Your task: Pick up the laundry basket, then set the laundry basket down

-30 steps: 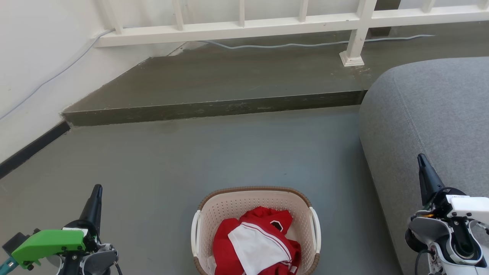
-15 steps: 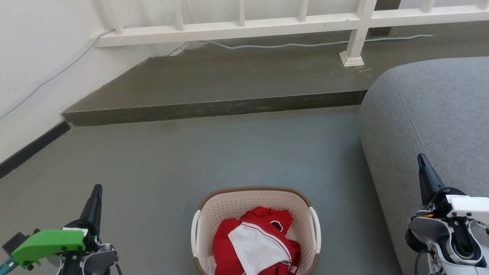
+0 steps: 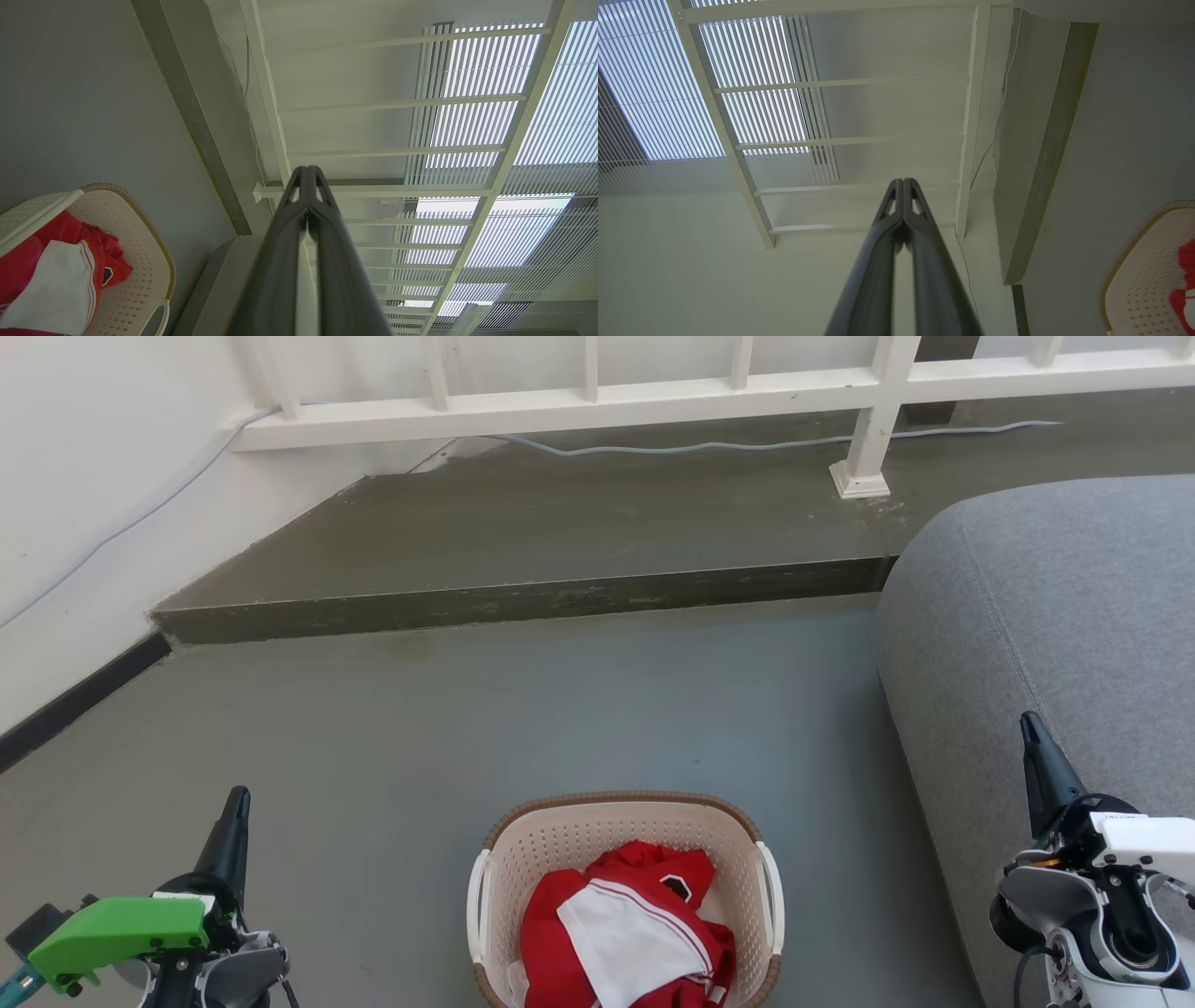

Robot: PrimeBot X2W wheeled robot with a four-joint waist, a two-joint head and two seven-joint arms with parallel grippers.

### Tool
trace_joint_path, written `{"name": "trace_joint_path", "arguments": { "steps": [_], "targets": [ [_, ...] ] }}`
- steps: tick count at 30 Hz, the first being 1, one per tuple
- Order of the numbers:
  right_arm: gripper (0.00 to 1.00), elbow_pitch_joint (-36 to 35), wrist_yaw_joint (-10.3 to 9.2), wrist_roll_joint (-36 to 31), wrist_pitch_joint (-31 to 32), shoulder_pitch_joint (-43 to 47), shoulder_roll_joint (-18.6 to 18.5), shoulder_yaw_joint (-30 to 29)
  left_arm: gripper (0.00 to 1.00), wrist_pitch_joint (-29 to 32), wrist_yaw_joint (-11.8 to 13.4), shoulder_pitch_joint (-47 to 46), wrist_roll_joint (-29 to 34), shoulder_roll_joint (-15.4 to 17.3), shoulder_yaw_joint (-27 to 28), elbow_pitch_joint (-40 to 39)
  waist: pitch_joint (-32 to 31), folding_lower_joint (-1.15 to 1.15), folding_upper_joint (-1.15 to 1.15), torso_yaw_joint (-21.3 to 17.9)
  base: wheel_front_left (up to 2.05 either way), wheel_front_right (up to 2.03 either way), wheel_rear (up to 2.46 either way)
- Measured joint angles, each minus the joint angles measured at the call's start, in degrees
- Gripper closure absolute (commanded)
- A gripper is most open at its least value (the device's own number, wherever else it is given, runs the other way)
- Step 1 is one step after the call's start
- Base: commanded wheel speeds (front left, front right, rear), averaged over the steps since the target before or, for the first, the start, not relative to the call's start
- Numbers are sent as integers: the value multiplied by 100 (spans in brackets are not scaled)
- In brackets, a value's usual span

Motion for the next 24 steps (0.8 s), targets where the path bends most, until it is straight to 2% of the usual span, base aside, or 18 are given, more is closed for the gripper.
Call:
{"name": "trace_joint_path", "arguments": {
  "steps": [23, 24],
  "targets": [
    [100, 35, -11, 0, -1, 20, 11, 3, 100, 0, 4, 17, 1, -9, 1, 38, 0, 0, 0, 0, 0, 0, 0],
    [0, 99, -22, 0, -1, 64, 36, 8, 0, 0, 11, 58, 1, -33, 1, 100, 0, 0, 0, 0, 0, 0, 0]
  ]
}}
